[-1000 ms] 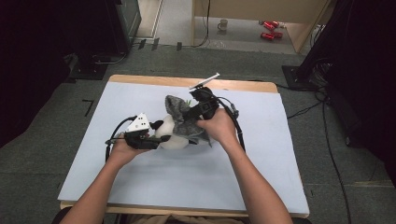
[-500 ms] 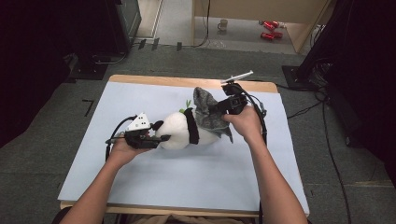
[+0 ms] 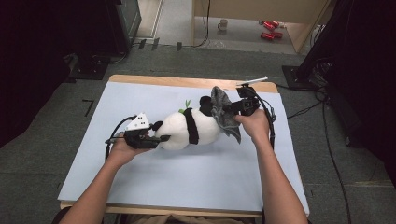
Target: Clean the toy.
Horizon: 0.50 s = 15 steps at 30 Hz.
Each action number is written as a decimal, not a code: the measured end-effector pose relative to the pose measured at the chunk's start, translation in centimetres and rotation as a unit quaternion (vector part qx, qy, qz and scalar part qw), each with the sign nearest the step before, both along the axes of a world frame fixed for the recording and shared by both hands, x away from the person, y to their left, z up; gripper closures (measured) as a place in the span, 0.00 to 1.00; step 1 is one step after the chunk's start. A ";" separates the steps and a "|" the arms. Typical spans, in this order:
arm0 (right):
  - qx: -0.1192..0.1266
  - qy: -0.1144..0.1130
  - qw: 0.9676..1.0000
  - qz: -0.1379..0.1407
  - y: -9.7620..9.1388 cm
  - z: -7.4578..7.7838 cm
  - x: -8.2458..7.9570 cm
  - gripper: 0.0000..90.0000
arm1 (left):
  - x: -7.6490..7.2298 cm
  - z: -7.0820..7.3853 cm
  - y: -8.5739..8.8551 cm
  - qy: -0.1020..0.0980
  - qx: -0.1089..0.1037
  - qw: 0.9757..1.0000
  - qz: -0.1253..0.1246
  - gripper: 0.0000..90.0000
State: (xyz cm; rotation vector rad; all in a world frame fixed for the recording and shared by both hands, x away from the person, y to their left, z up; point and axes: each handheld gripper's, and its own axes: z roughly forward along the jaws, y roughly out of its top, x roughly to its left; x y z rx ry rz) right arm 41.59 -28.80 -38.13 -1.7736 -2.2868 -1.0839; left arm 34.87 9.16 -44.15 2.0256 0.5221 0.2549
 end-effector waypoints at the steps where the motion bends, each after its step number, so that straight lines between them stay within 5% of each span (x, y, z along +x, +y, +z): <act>1: -0.007 0.008 1.000 -0.002 -0.1 -0.6 0.1 0.86 | 0.0 0.0 0.0 0.000 0.000 1.000 0.000 0.54; 4: 0.007 0.012 1.000 -0.001 -0.4 -2.3 0.2 0.86 | 0.0 0.0 0.0 -0.001 -0.001 1.000 -0.001 0.54; 10: -0.007 0.030 1.000 -0.003 -0.7 -4.5 0.5 0.86 | 0.0 0.0 0.0 -0.002 0.000 1.000 -0.003 0.54; 13: -0.010 0.034 0.999 -0.010 -1.0 -4.4 0.5 0.86 | 0.0 0.0 0.1 -0.001 0.000 1.000 -0.003 0.54; 15: 0.002 0.015 1.000 -0.019 -1.4 -3.5 0.3 0.86 | 0.0 0.0 0.1 -0.001 0.000 1.000 -0.002 0.54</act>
